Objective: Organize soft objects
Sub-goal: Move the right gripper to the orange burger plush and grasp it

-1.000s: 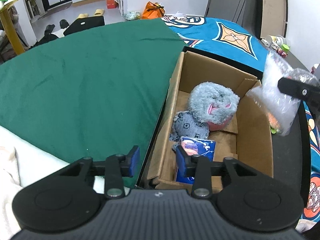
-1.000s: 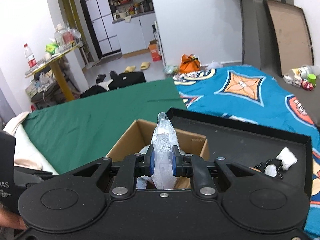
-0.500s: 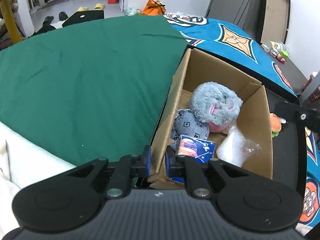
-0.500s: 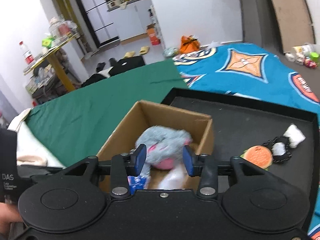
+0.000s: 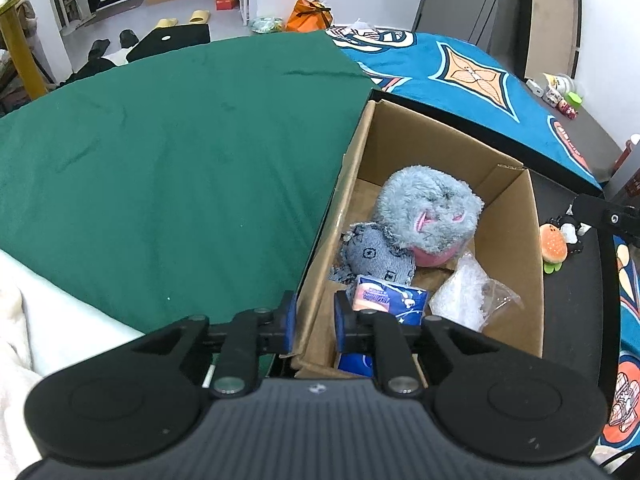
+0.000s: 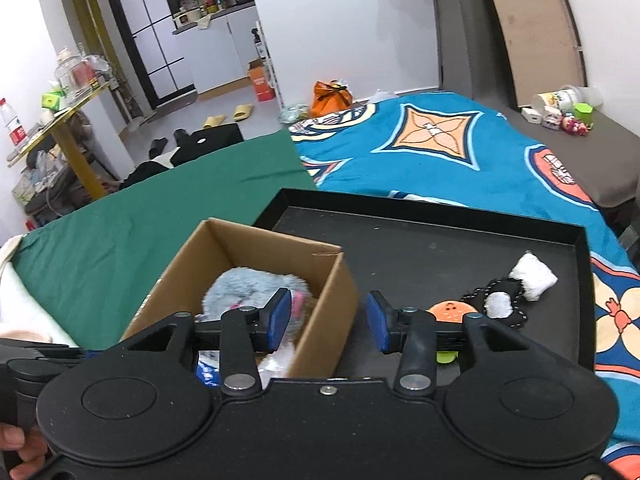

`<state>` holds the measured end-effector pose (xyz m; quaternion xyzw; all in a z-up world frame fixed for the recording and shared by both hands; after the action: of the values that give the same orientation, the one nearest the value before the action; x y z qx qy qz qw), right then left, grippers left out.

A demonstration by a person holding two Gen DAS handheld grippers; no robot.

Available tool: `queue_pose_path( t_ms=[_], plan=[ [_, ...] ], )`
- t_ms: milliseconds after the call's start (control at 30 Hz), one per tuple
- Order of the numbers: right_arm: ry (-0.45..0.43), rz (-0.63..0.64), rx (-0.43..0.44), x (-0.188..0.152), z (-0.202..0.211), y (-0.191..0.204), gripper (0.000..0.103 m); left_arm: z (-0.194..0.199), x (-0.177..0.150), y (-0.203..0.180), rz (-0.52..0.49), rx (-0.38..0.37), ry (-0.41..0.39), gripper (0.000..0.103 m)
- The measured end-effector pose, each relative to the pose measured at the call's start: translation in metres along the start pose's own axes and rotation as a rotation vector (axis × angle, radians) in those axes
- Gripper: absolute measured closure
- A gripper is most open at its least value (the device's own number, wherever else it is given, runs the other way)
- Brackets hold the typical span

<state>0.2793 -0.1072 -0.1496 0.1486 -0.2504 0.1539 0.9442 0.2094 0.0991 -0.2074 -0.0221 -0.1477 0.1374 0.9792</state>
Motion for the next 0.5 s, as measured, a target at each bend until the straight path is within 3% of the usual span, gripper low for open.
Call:
queue_pose_path(
  t_ms=[200,333,500],
  plan=[
    [-0.020,-0.032,-0.049,0.001,-0.001,-0.023,0.049,-0.003,0.003,-0.004,-0.007,0.021,0.008,0.077],
    [-0.032,-0.059,-0.075,0.003,-0.003,-0.040,0.047,-0.004,0.008,-0.009,-0.010,0.040,0.007,0.067],
    [-0.016,-0.079,-0.107,-0.002,-0.015,-0.063,0.045,-0.006,0.013,-0.017,-0.023,0.061,0.005,0.063]
  ],
)
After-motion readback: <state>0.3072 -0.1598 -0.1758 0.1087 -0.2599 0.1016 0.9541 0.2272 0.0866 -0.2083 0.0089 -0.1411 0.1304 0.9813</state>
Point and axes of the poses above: each gripper's, at about its wrist camera, not at the fingertips, and z roughly against the way its jaws point, y to its left, x to its top, the point moved 10 cm from there along -z, roughly the way its jaws point, and after that the axes turned 12 degrees about y, right-handed, at the moved point
